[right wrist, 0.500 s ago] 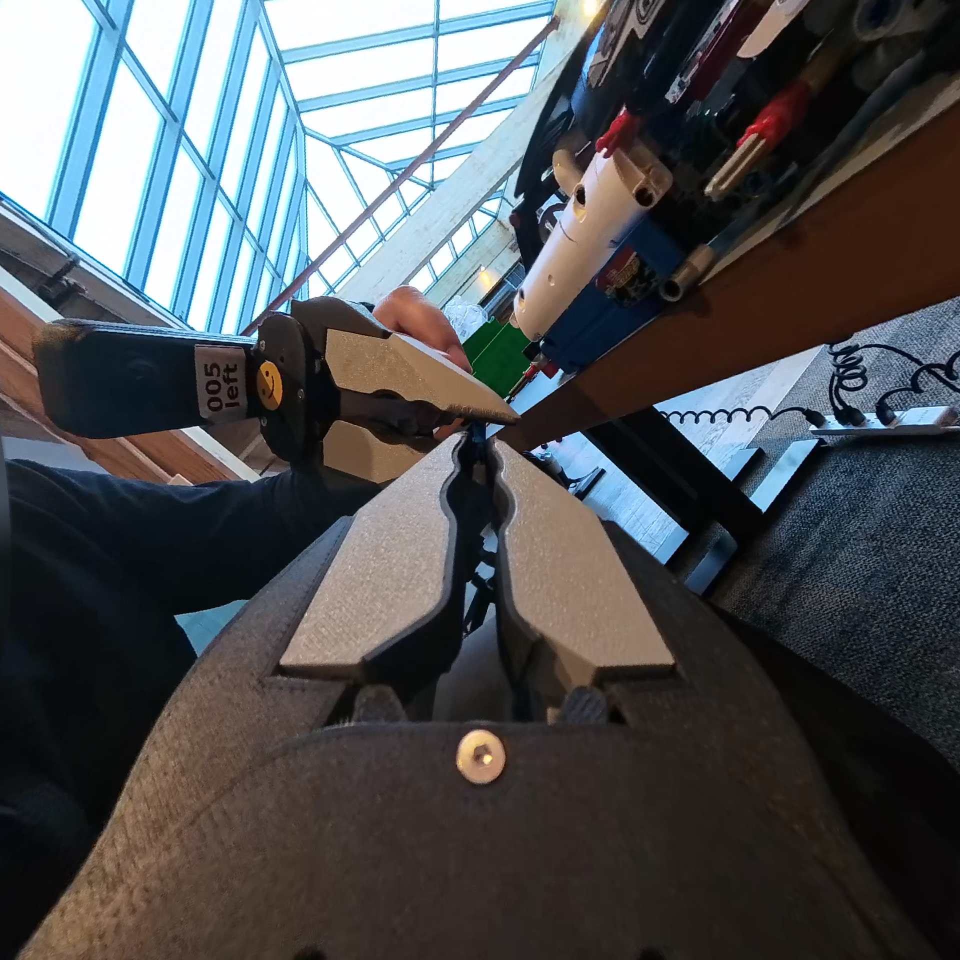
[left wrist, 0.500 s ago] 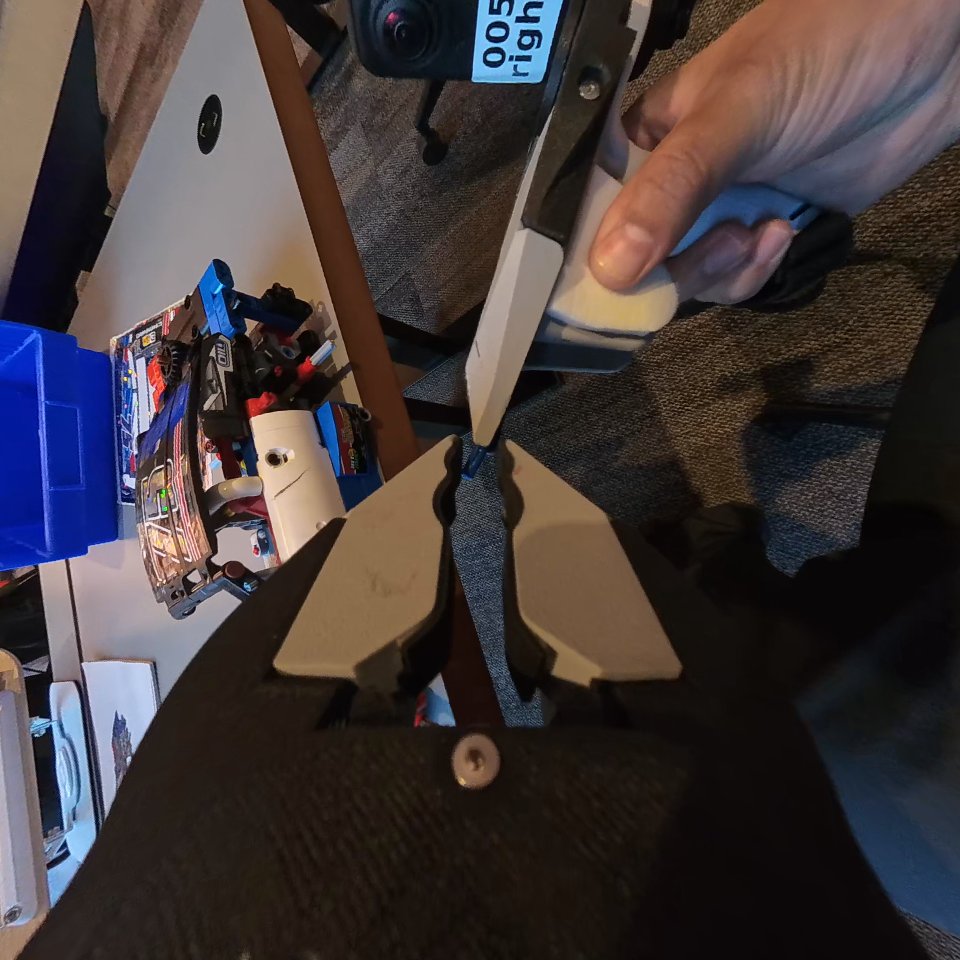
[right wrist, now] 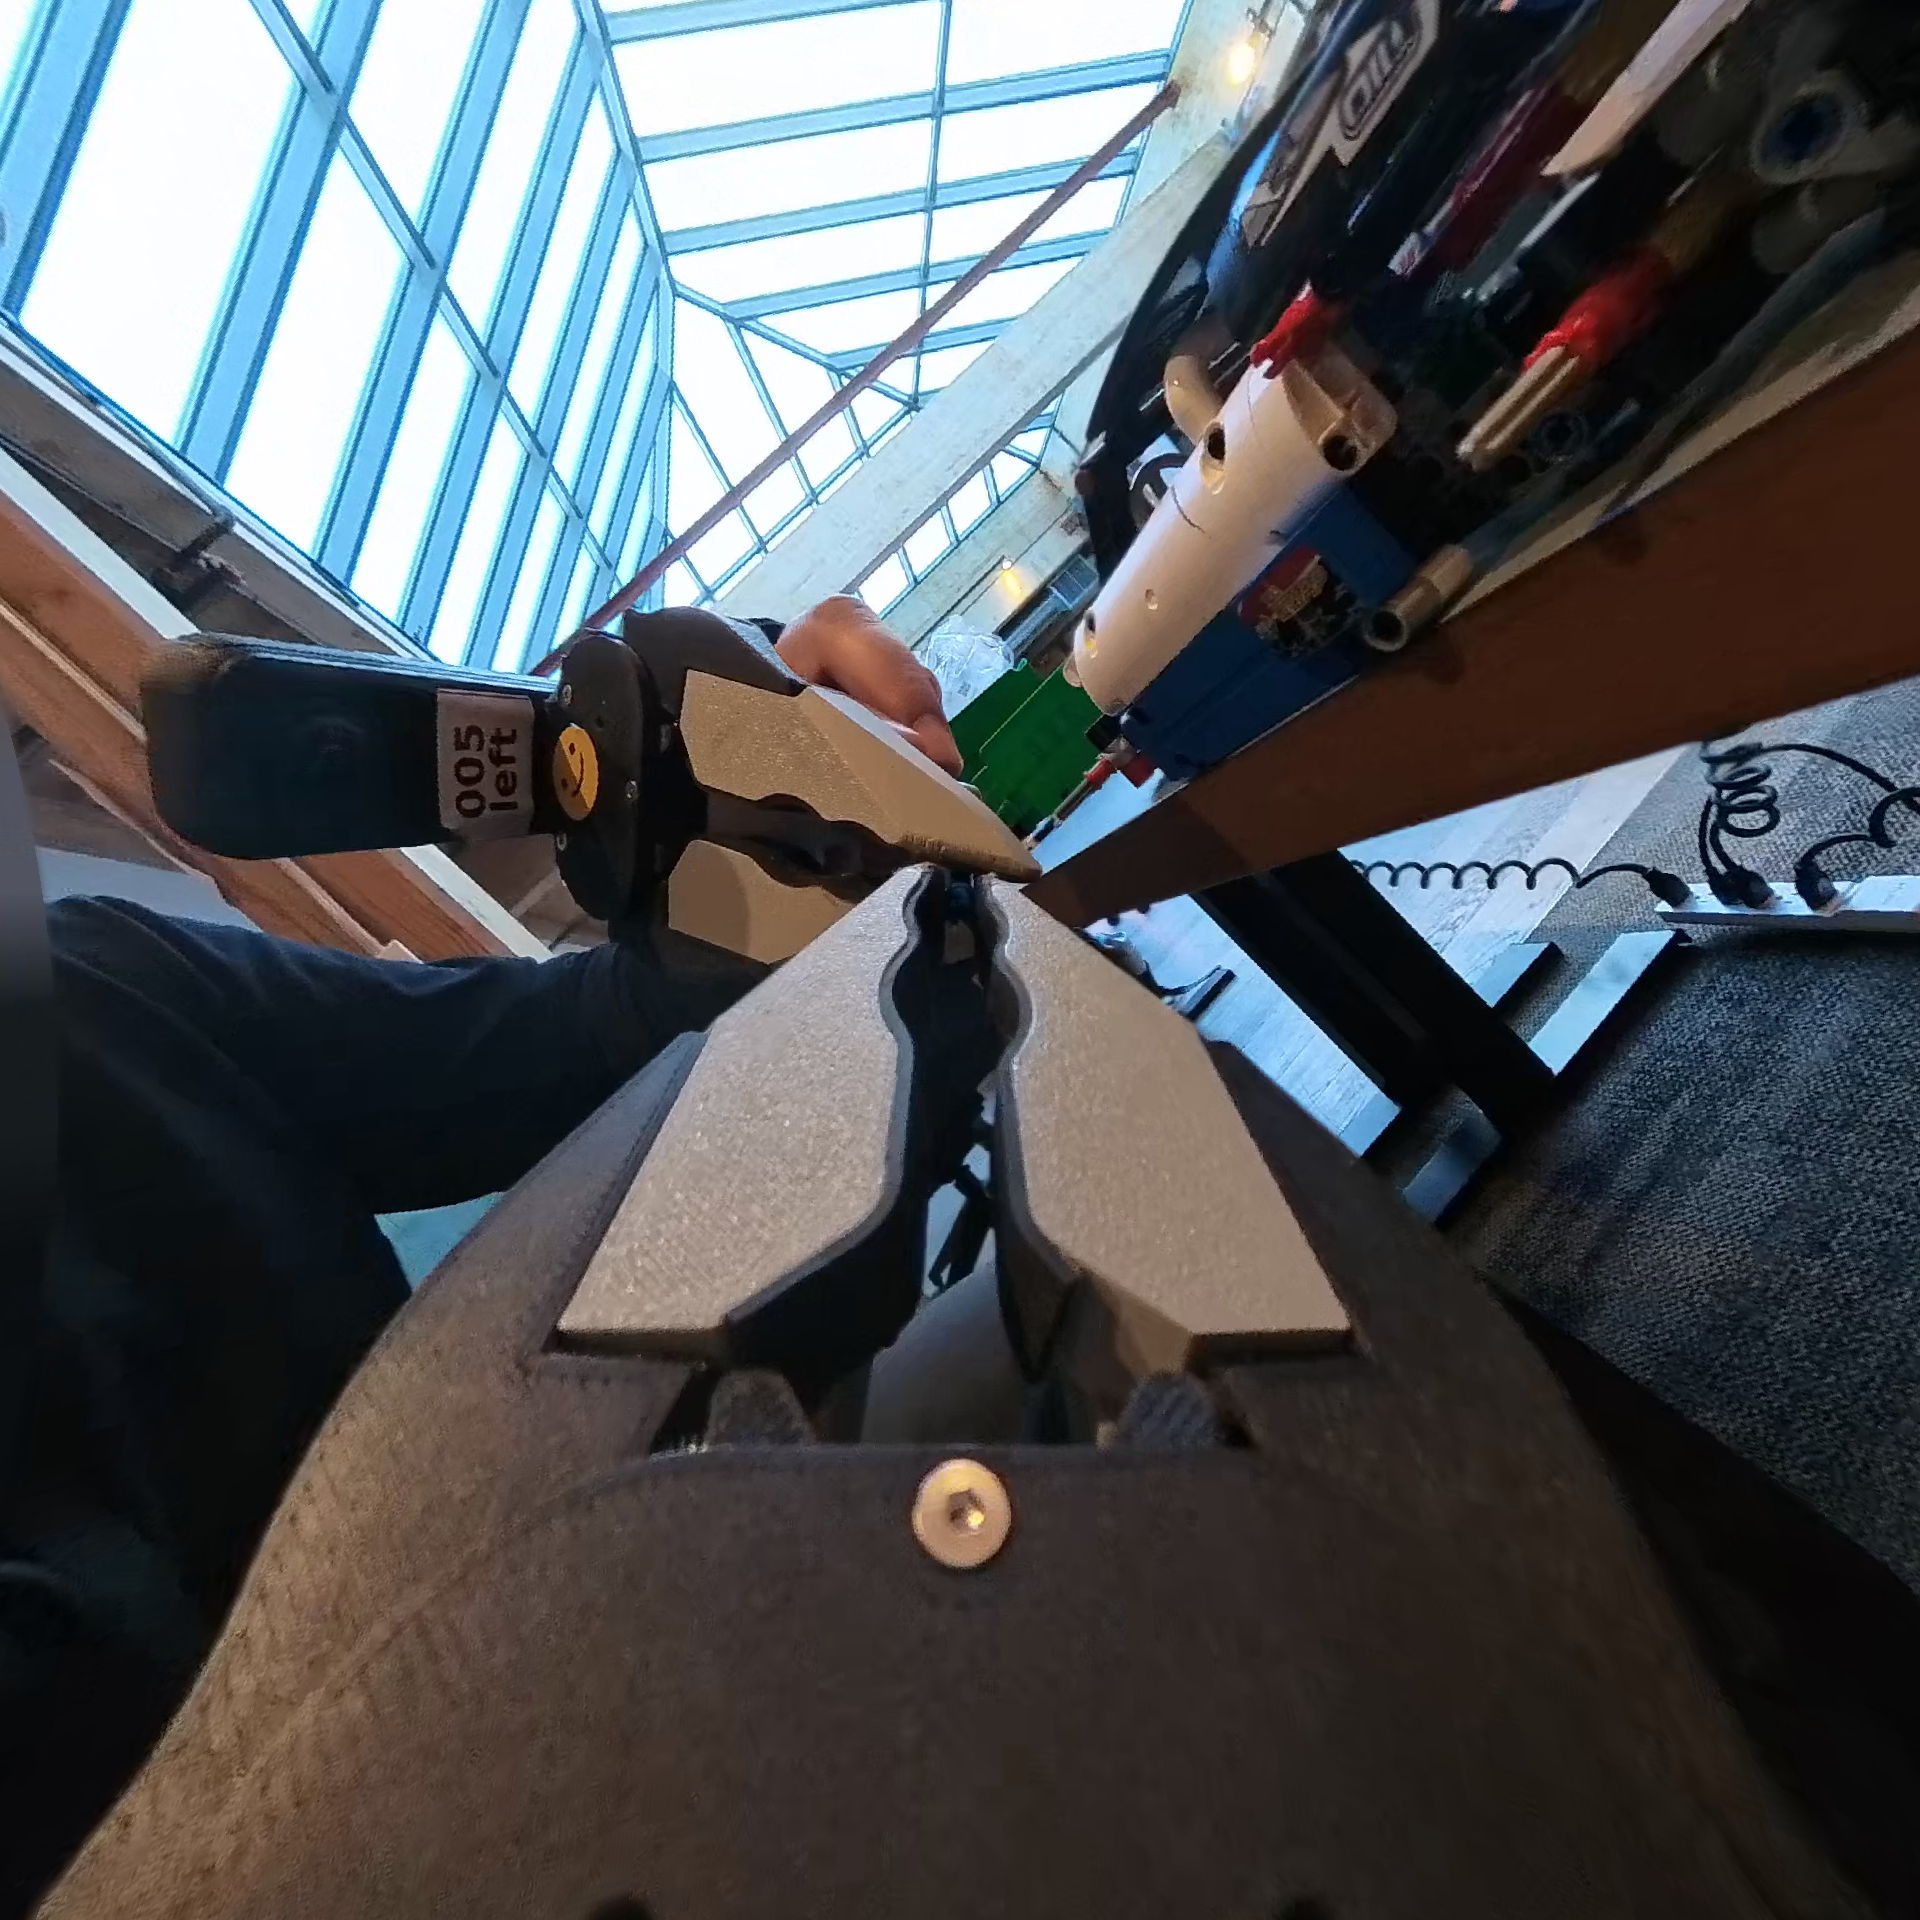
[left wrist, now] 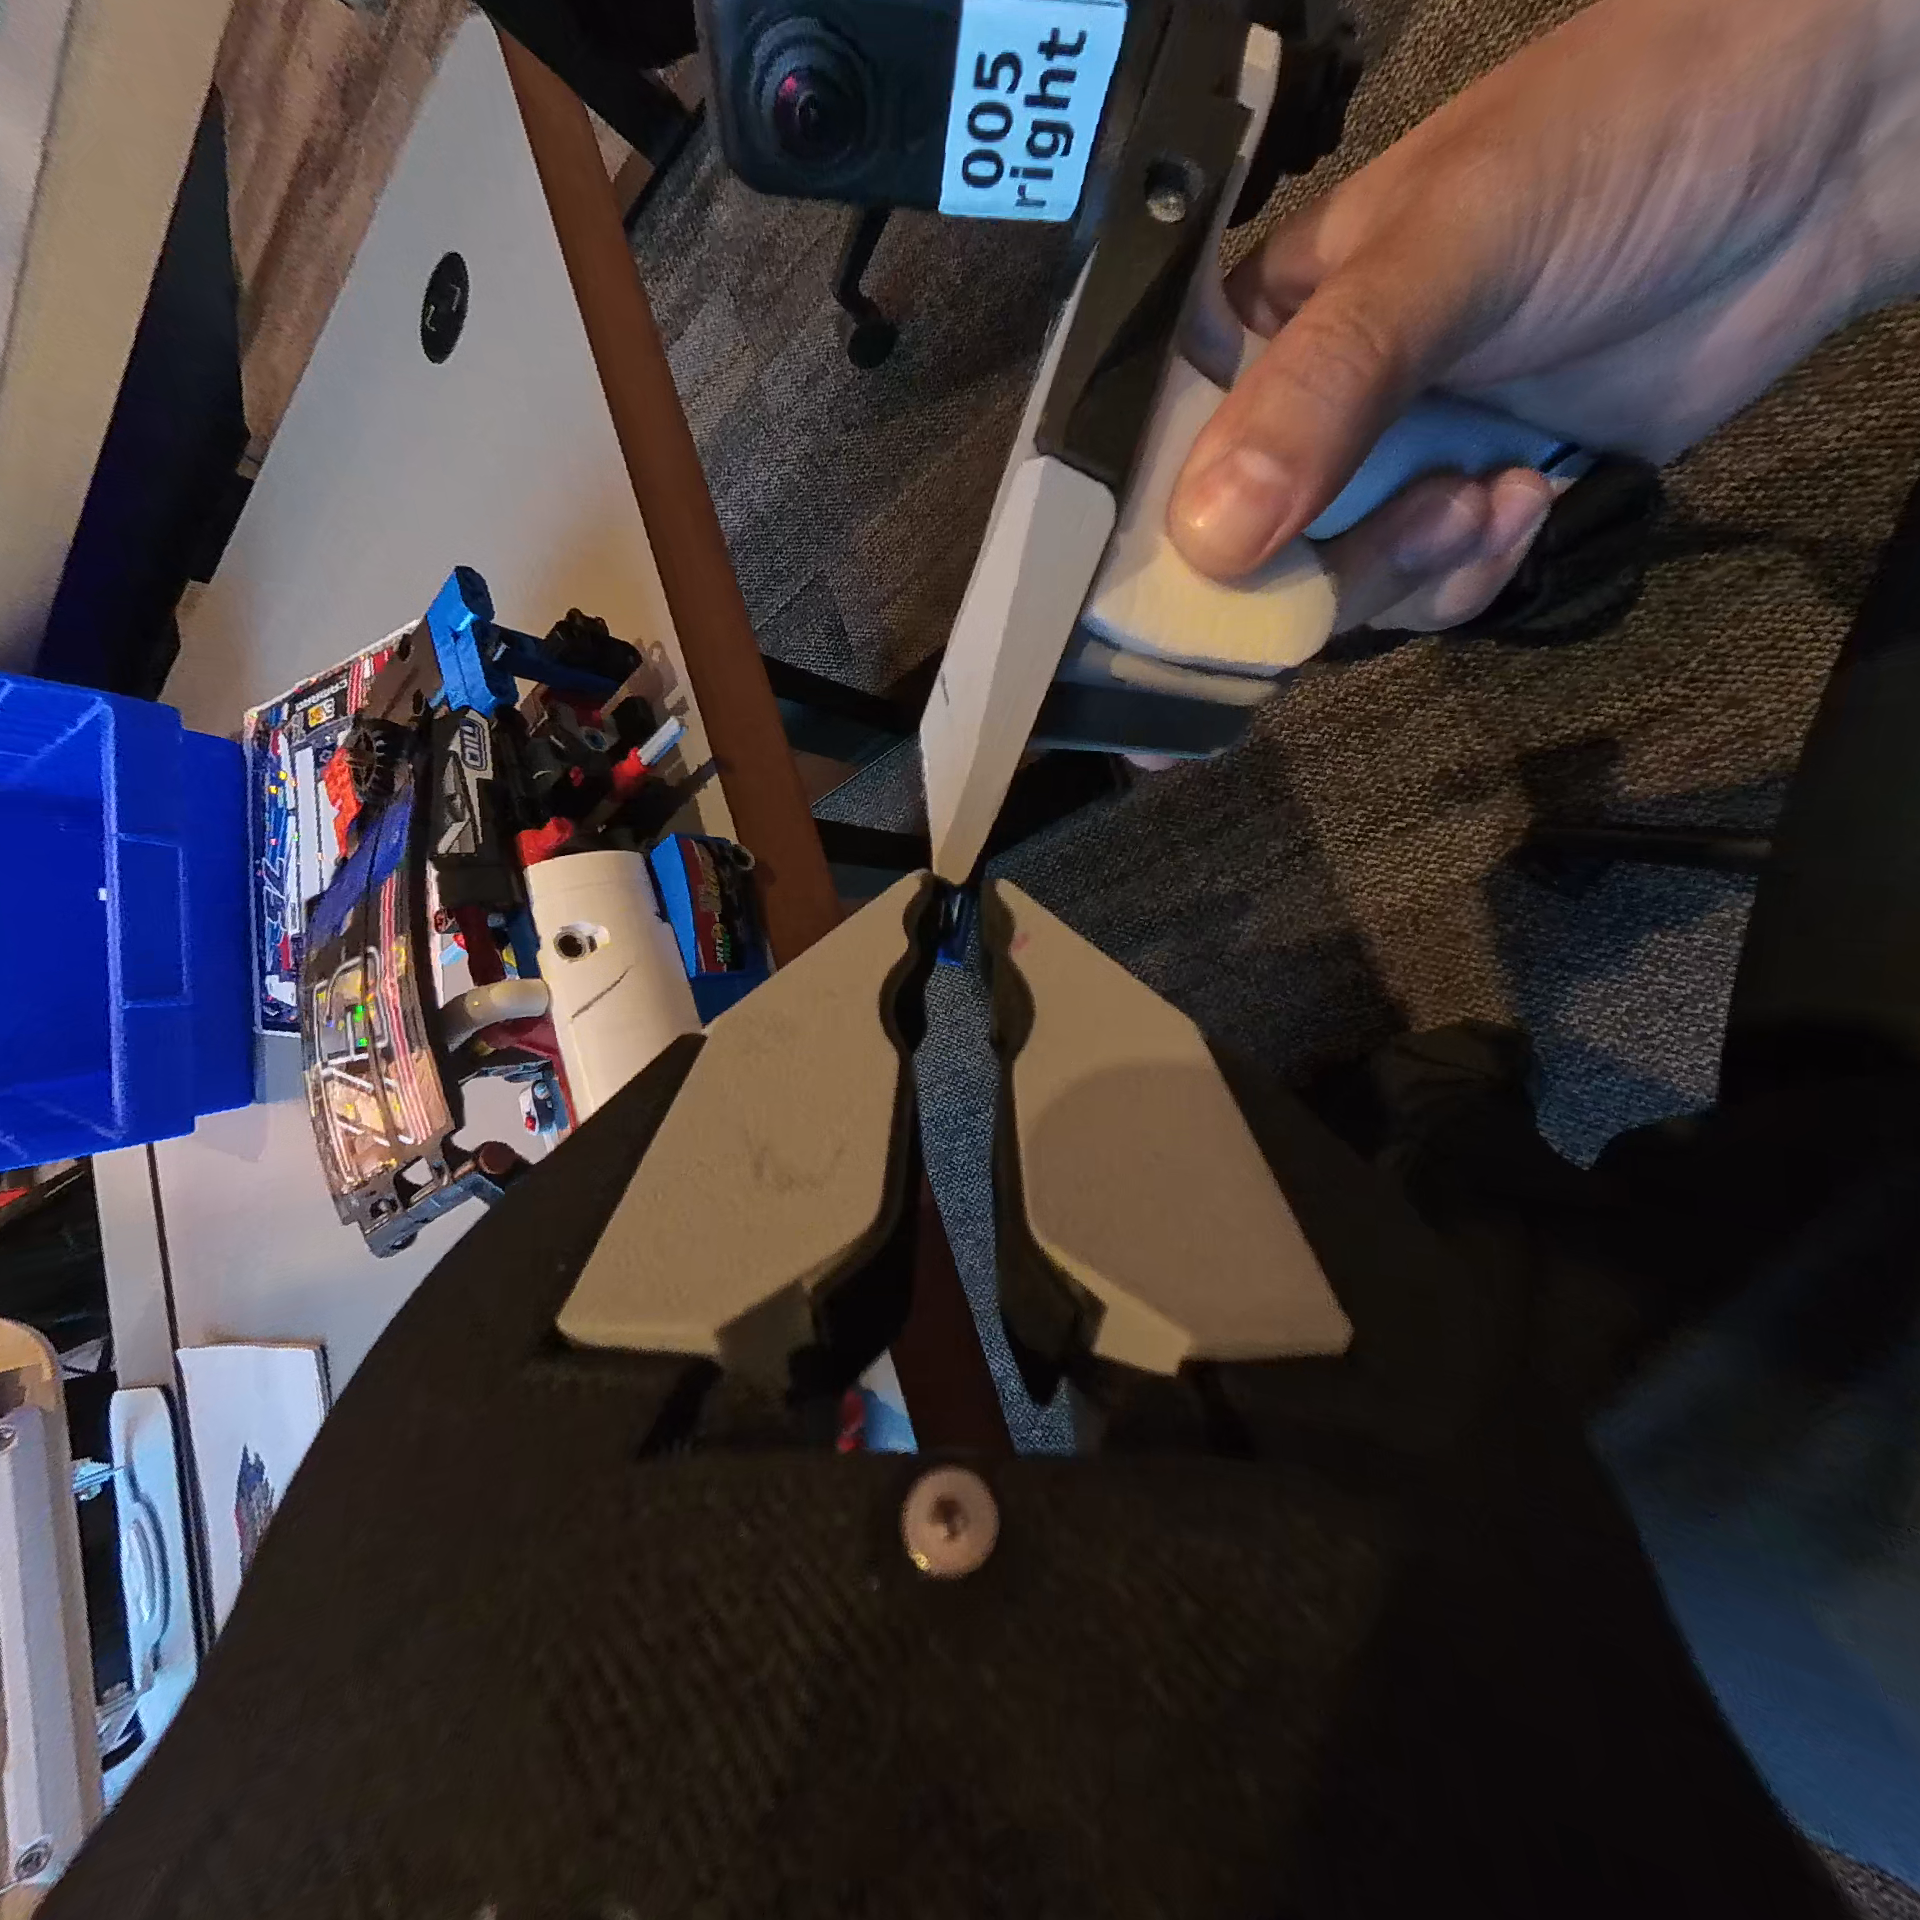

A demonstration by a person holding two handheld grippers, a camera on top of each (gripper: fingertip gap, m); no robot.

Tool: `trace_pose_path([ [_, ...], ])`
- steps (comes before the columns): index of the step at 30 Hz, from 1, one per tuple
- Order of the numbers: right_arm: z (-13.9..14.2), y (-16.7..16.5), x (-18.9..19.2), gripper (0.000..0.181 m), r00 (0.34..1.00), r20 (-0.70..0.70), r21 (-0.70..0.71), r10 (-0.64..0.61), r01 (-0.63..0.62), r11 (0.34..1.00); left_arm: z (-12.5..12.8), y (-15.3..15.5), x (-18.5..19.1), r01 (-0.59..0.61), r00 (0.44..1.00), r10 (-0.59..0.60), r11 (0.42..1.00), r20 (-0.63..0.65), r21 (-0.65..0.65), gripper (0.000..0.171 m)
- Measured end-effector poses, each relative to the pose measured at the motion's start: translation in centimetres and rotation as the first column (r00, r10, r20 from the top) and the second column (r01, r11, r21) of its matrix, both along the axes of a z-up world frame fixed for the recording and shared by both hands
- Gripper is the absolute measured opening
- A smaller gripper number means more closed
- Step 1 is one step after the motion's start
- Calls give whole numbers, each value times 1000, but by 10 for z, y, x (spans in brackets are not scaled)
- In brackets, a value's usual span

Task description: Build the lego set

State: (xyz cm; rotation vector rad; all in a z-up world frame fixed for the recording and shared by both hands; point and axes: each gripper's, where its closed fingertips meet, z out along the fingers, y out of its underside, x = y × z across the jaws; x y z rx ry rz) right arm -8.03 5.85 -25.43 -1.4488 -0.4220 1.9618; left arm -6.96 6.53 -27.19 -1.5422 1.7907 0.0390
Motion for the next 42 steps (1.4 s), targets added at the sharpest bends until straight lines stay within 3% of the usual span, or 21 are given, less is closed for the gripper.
trace_pose_path([
  [8, 2, 0, 0, 3, 1000, 1, 7, 2, -2, 1000, 1, 1, 0, 6, 1000, -6, 1000, -10, 2, 4],
  [10, 7, -4, 3, 17, 999, -41, 28, 24, -23, 999, 2, 1, 1, 9, 1000, -9, 1000, -6, 2, 4],
  [13, 5, -3, 5, 3, 999, -52, 21, 14, -13, 1000, 3, -2, 5, 21, 1000, -21, 1000, 12, -11, 4],
  [33, -9, -5, 3, 2, 997, 62, 55, 36, -39, 998, -10, -3, 3, 49, 997, -49, 999, -62, 8, 4],
  [42, -1, 6, 6, 2, 998, -50, 5, -39, 40, 999, 4, 11, -3, -32, 999, 32, 999, -11, 17, 12],
])
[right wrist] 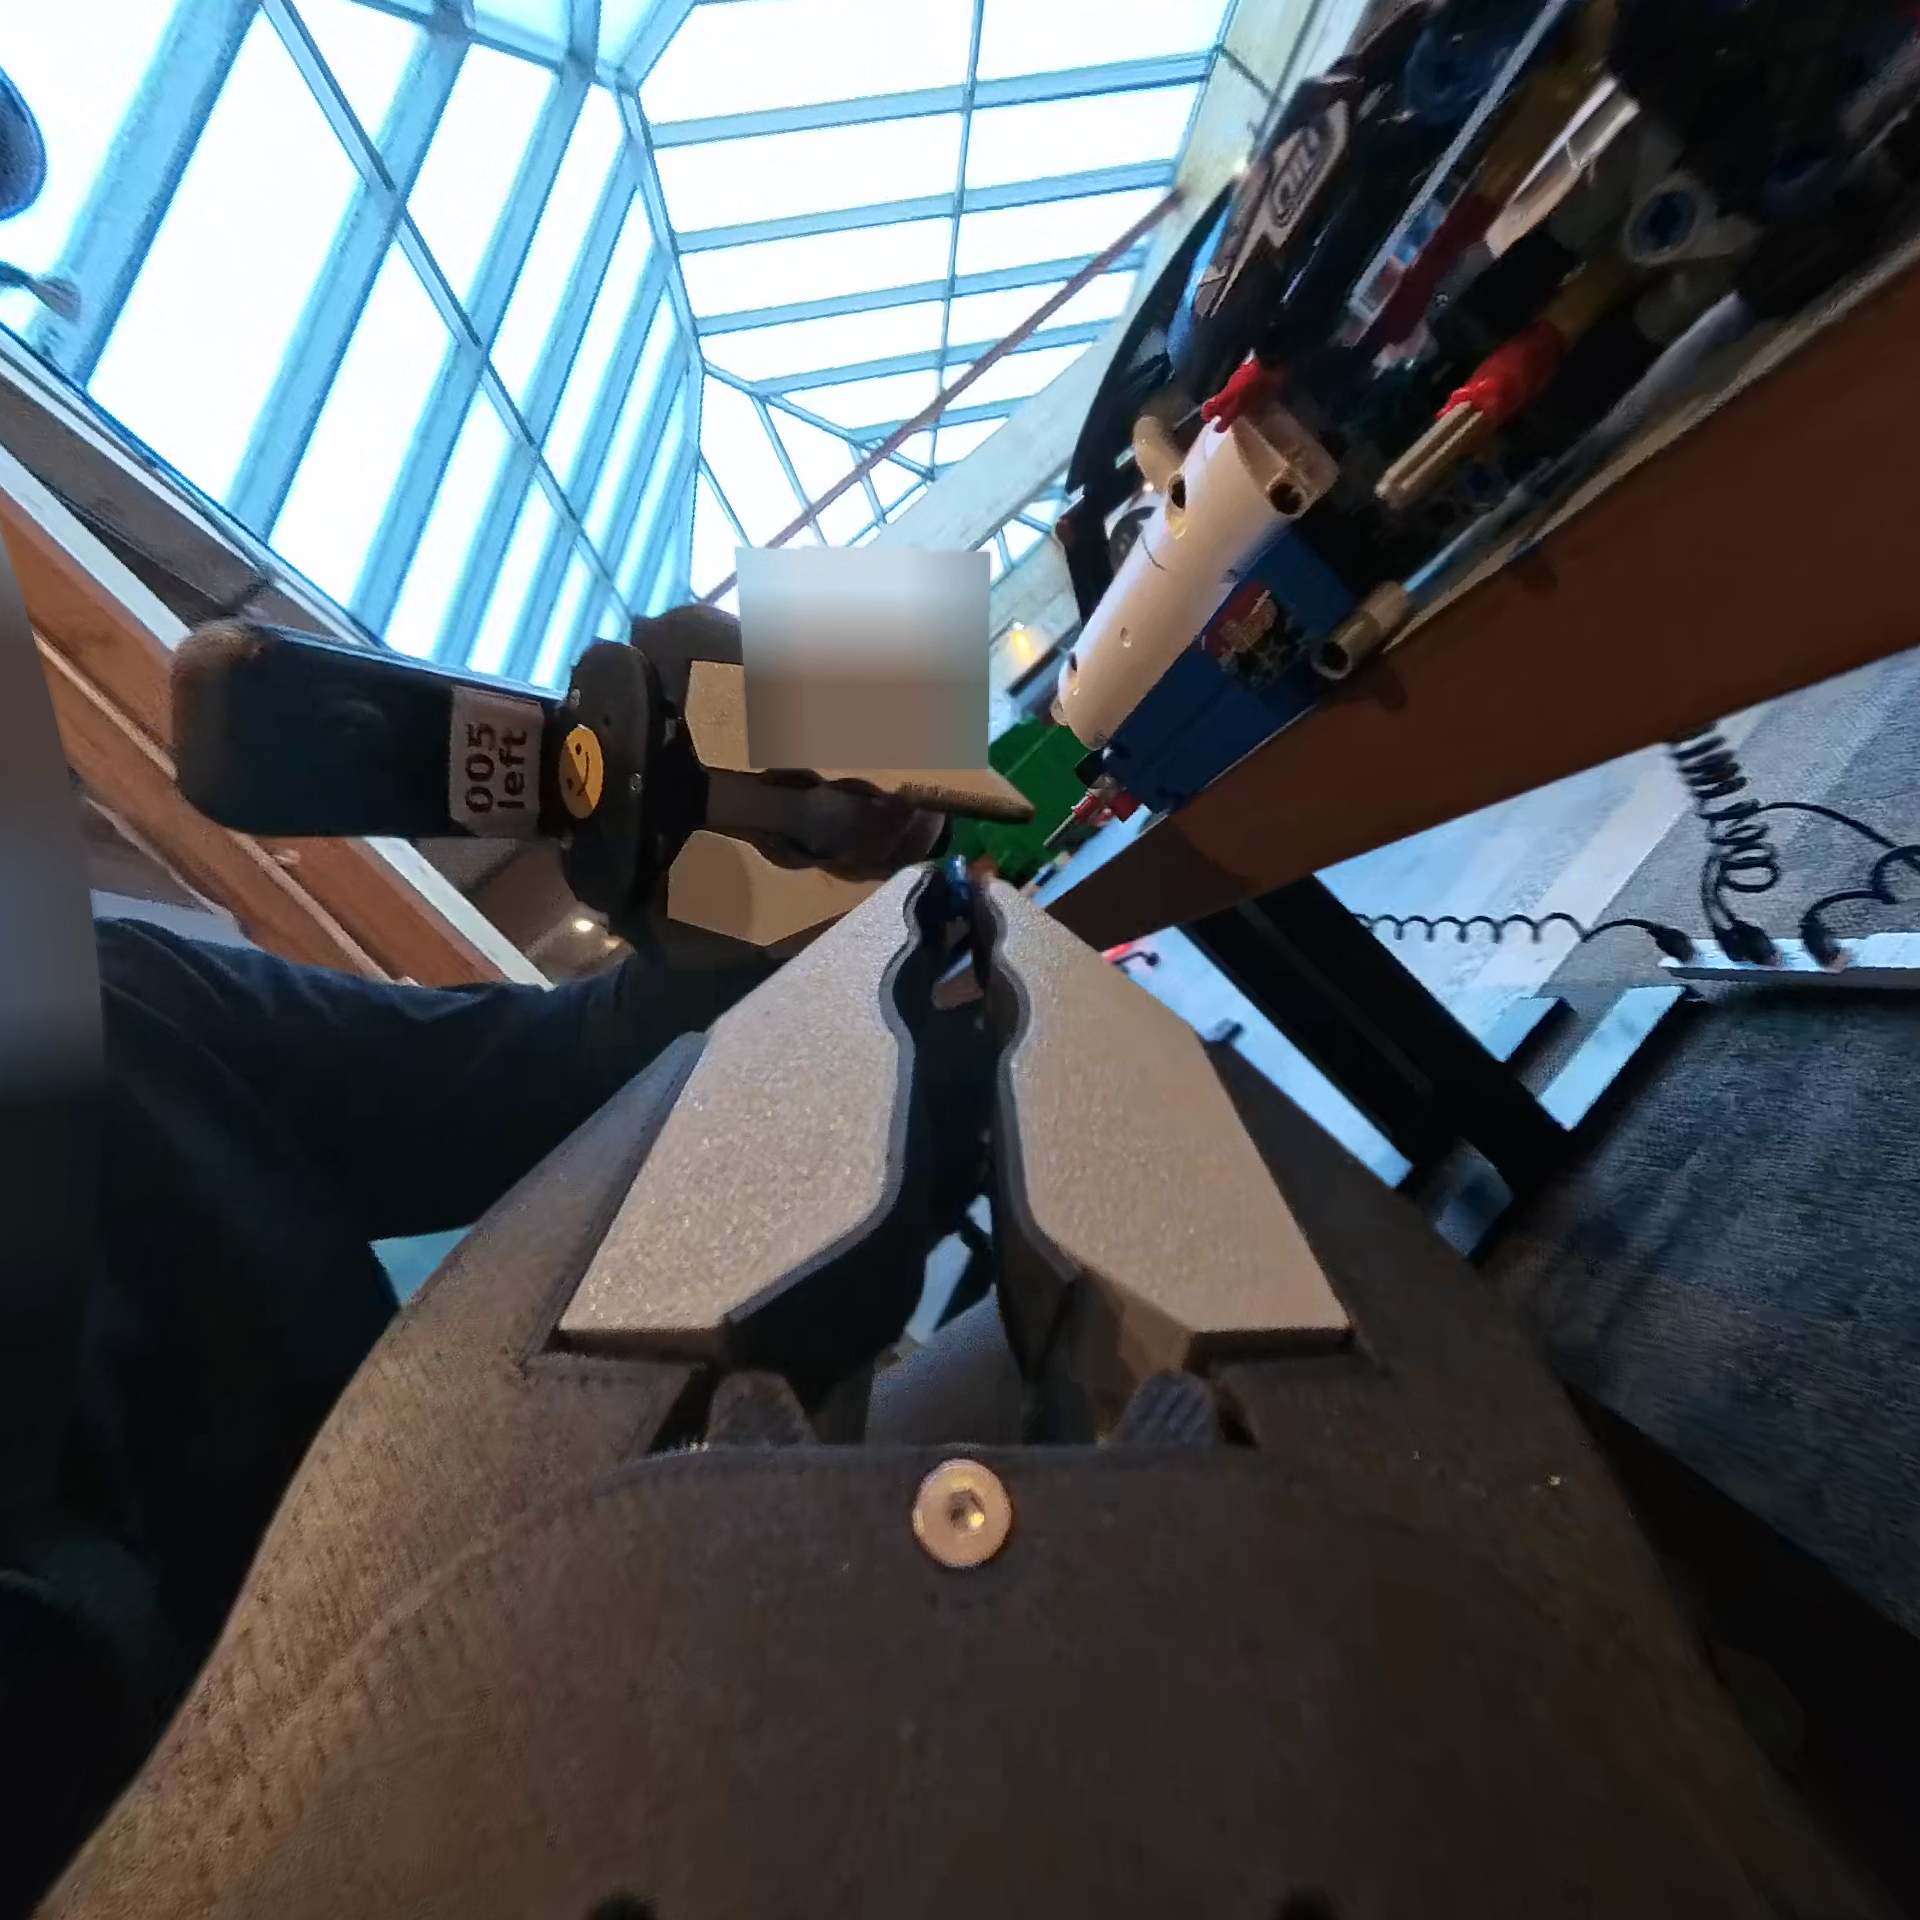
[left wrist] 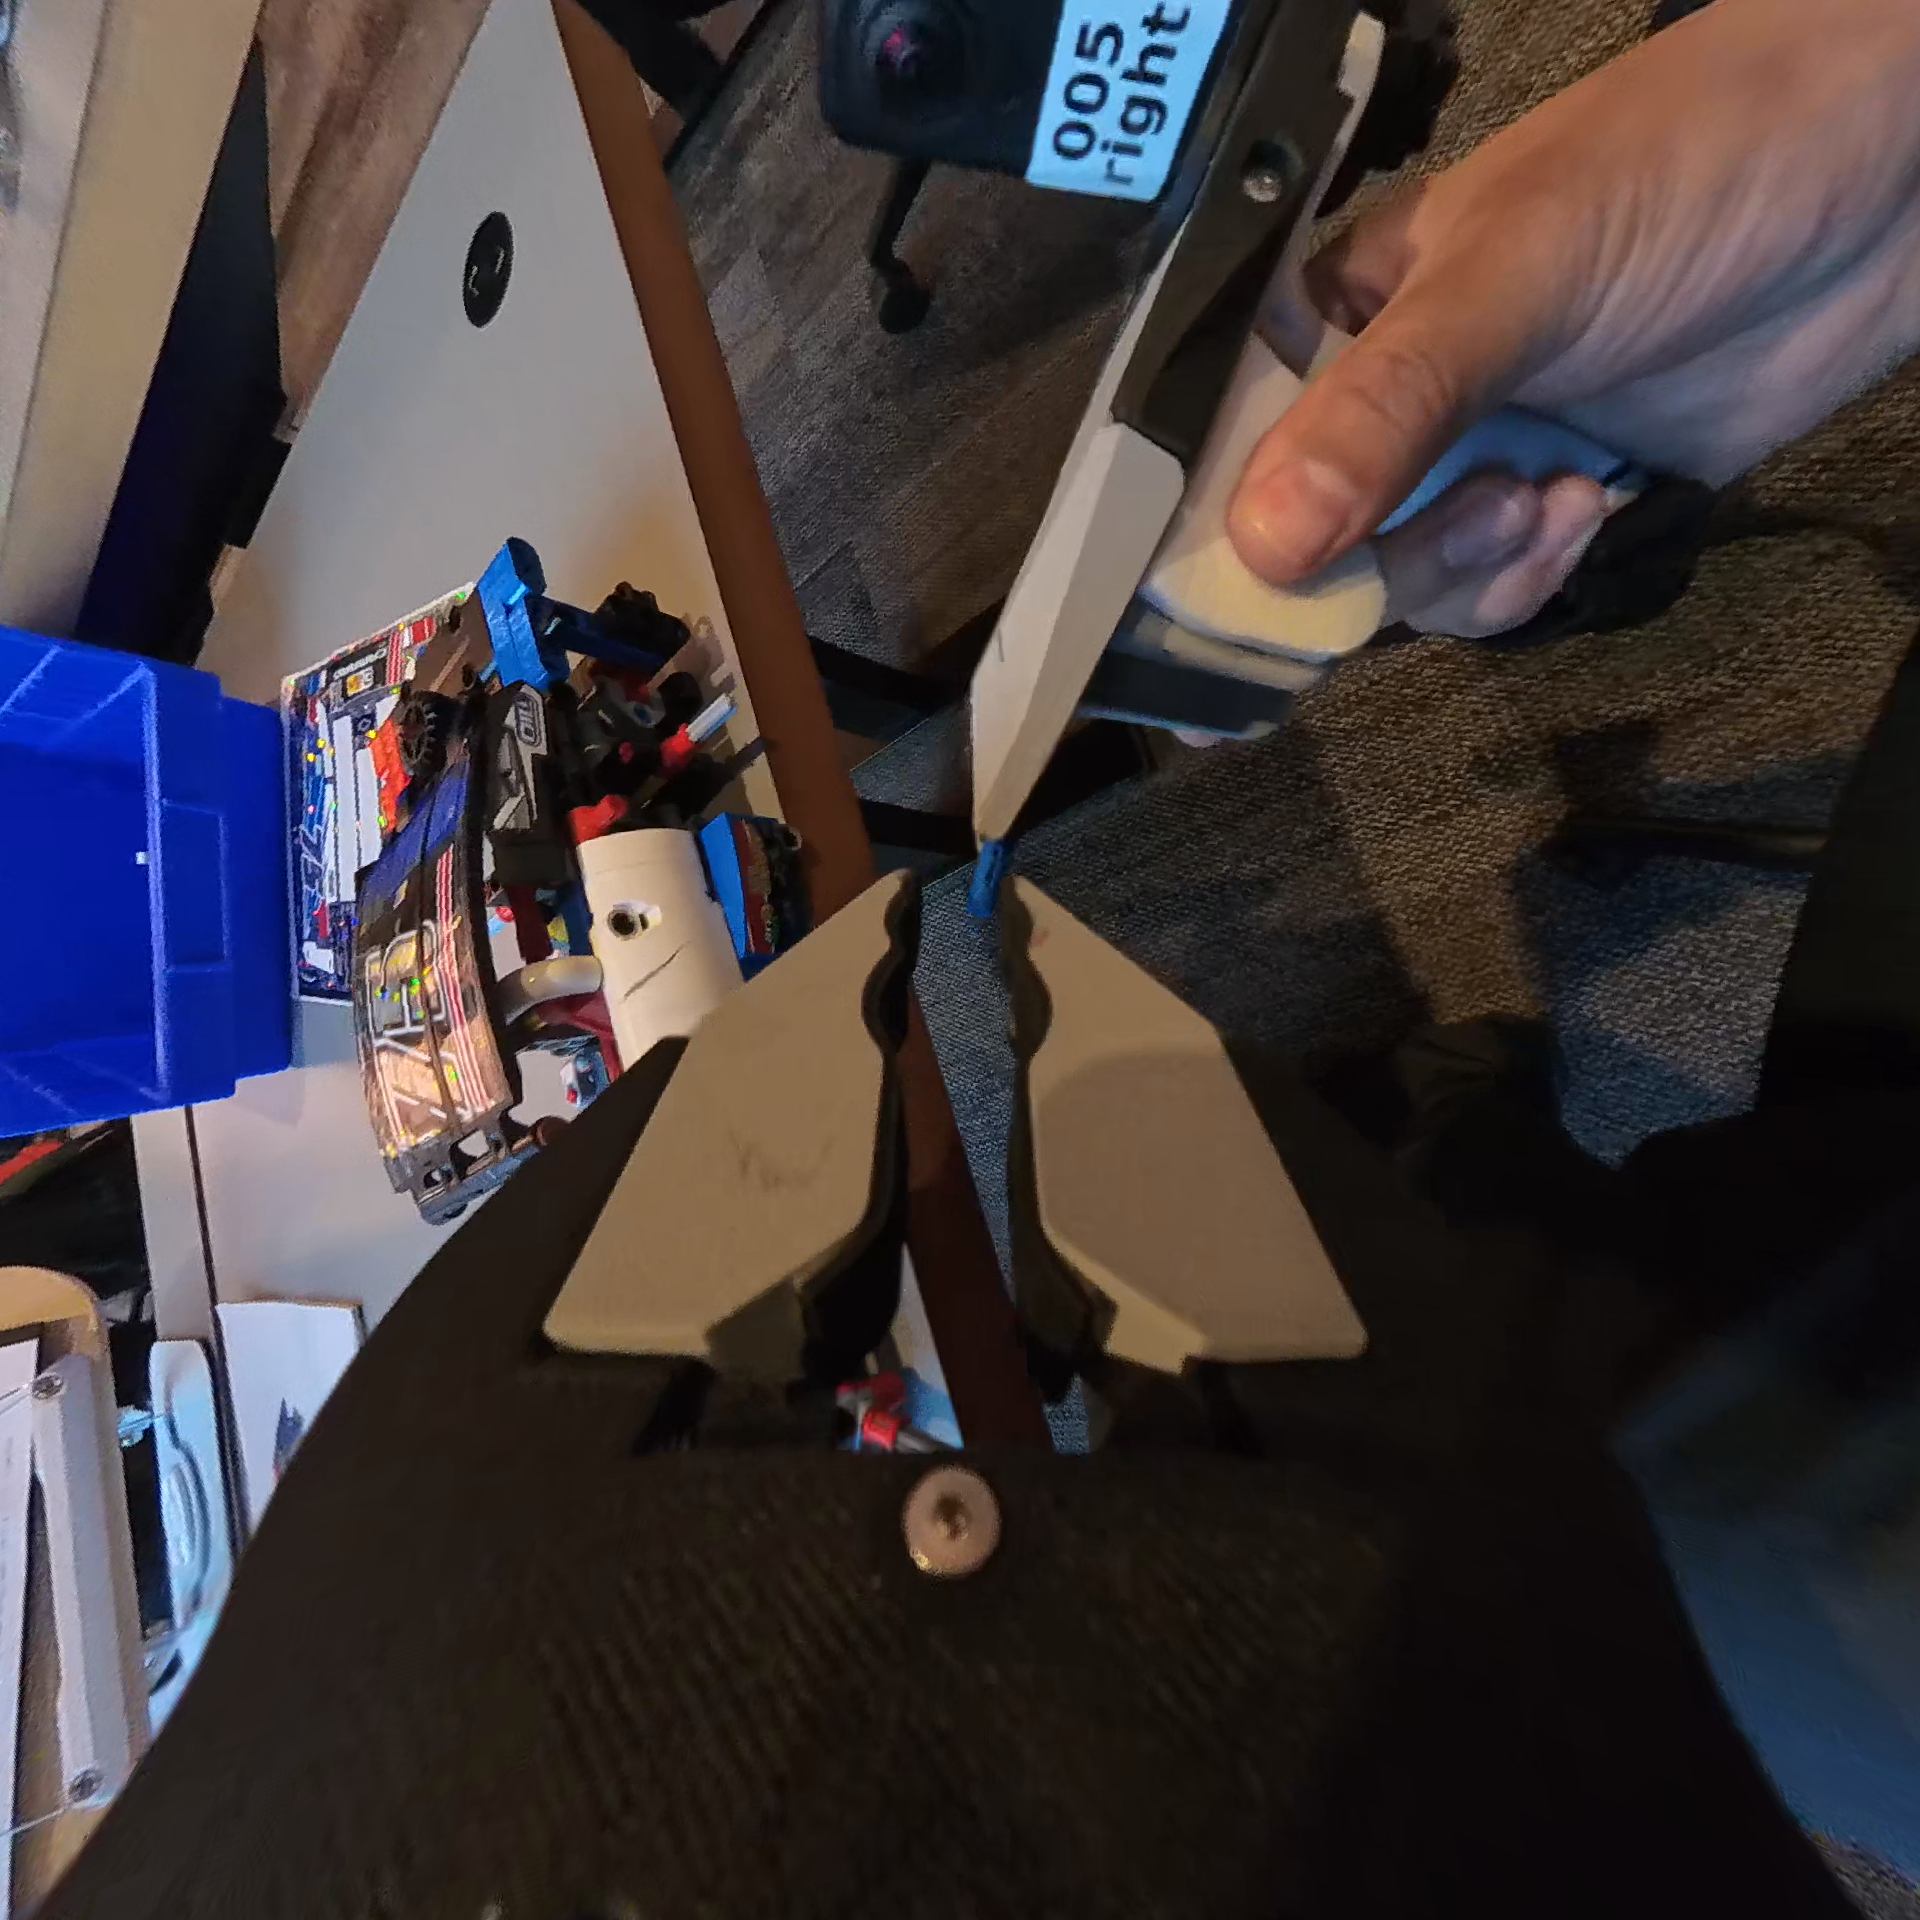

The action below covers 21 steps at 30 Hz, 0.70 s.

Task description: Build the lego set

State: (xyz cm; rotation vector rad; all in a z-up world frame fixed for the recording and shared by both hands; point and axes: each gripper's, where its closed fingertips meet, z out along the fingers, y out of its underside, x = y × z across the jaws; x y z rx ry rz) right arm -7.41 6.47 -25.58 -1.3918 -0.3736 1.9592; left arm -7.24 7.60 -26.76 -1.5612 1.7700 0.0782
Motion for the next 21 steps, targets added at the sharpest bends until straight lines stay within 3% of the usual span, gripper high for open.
trace_pose_path([
  [3, 0, 3, 3, 2, 999, -46, -40, 4, -6, 999, 2, -3, 0, 22, 1000, -22, 1000, 7, 3, 3],
  [12, 0, 2, 1, 2, 987, -133, -144, 87, -106, 984, -1, -4, 2, 35, 999, -35, 999, -1, -14, 3],
  [21, 3, -2, 3, 3, 999, -40, 26, 32, -31, 999, 0, -7, 3, 103, 994, -100, 993, -47, 54, 2],
])
